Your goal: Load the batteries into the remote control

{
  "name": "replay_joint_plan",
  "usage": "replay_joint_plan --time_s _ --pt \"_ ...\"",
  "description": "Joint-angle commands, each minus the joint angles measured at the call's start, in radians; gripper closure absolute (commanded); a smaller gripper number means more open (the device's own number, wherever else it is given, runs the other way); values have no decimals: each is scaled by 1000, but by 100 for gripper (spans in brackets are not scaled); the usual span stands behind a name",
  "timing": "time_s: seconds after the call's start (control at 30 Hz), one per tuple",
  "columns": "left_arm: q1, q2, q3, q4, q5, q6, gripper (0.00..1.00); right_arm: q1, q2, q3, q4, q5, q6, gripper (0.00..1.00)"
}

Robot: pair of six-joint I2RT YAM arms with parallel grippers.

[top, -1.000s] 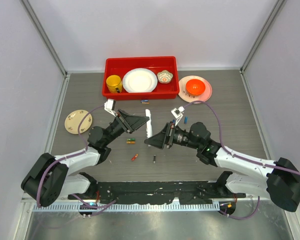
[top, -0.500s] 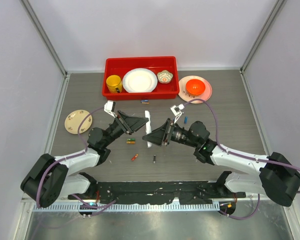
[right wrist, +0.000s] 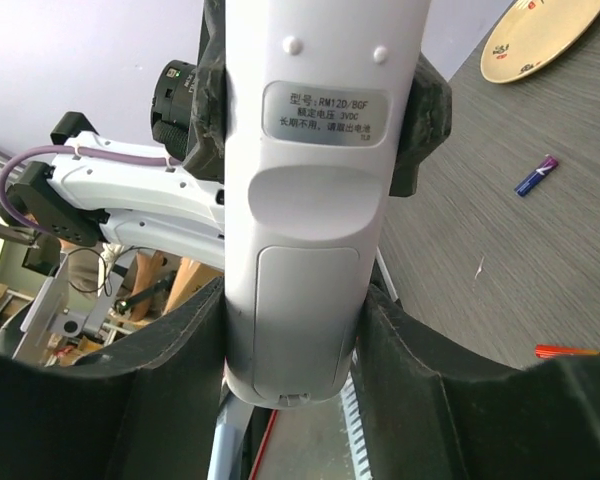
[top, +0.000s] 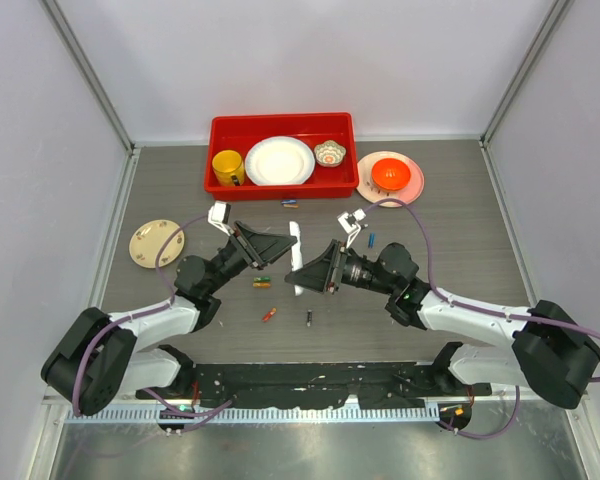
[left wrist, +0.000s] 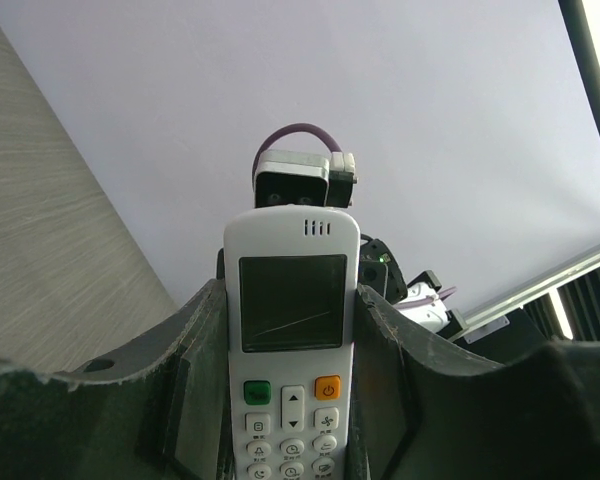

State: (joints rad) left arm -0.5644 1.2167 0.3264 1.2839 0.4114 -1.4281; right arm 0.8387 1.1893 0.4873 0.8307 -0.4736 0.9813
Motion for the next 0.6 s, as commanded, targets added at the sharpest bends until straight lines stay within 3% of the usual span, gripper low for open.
replay_joint_plan --time_s 0.0,0.07,0.13,0.17,0.27,0.33,0.37,0.4,0.57 --pt "1 -14 7 144 -5 -6 100 2 -11 -1 68 -31 5 54" --pt "1 -16 7 144 -2 -8 100 3 -8 0 65 -43 2 65" --pt "1 -17 8 126 7 -5 89 2 -16 11 13 -46 -28 74" --pt "1 -17 10 105 13 -3 62 3 -31 16 -16 -45 -52 76" --pt "3 -35 19 14 26 21 19 3 -104 75 -276 7 -206 83" --pt "4 -81 32 -87 20 50 9 7 -137 141 -527 55 -307 89" --pt "6 -101 42 -218 7 85 1 14 -160 164 -606 113 -396 90" --pt "6 -147 49 -285 -5 110 0 16 -166 187 -730 136 -439 93" --pt "5 -224 173 -720 -62 277 0 40 -165 301 -982 304 -611 99"
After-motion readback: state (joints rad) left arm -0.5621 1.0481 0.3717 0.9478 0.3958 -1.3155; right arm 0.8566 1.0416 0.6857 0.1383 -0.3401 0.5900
